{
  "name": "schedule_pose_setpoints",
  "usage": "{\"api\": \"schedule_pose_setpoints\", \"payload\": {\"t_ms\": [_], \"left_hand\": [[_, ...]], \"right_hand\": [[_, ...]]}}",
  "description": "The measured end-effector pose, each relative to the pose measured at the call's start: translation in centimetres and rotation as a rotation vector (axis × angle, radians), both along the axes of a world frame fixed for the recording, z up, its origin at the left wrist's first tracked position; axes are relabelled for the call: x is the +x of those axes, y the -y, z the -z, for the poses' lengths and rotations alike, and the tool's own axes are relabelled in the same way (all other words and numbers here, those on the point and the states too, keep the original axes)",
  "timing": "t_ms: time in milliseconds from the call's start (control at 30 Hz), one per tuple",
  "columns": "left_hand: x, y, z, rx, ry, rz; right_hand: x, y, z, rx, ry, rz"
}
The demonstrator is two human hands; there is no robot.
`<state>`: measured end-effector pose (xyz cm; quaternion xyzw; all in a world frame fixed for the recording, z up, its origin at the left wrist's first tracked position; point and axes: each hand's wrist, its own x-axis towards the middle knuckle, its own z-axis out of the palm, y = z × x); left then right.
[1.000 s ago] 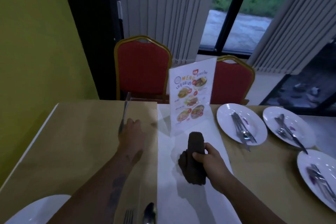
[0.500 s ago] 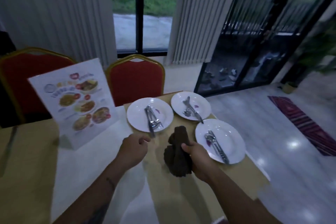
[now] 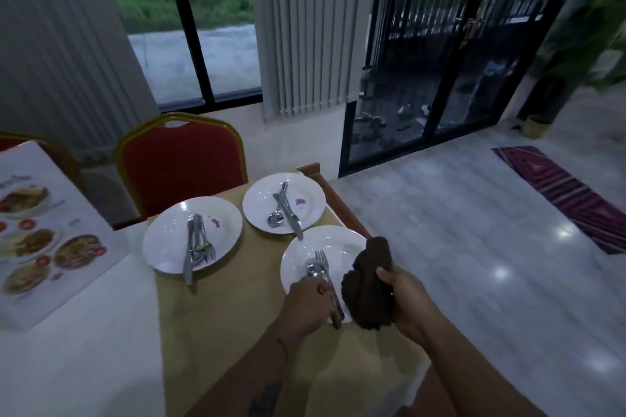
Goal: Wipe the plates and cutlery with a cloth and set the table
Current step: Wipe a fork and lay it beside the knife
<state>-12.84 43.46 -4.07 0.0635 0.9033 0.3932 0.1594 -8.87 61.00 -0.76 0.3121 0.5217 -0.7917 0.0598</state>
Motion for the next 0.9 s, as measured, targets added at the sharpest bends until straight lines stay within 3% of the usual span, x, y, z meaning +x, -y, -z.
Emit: {"api": "schedule_pose_setpoints", "payload": {"t_ms": [267,533,700,900], "left_hand": [[-0.3,-3.5,1.5,-0.29,-0.015,-0.13],[-1.1,-5.5,1.5,-0.415,-0.011,-0.056],[-1.5,-6.1,0.9,-0.414,0.046,-0.106],[-1.6,-5.3,-0.9,-0.248,0.052,-0.216]], "right_hand": [[-0.2,-3.2,1.2,0.0,0.03,0.009],[-0.3,-5.4,1.7,0.024,0.067,-0.056],[-0.7,-6.0,1.6,0.026,0.047,-0.088],[-1.2,-5.8,1.6,-0.031,0.048,-0.087]]}}
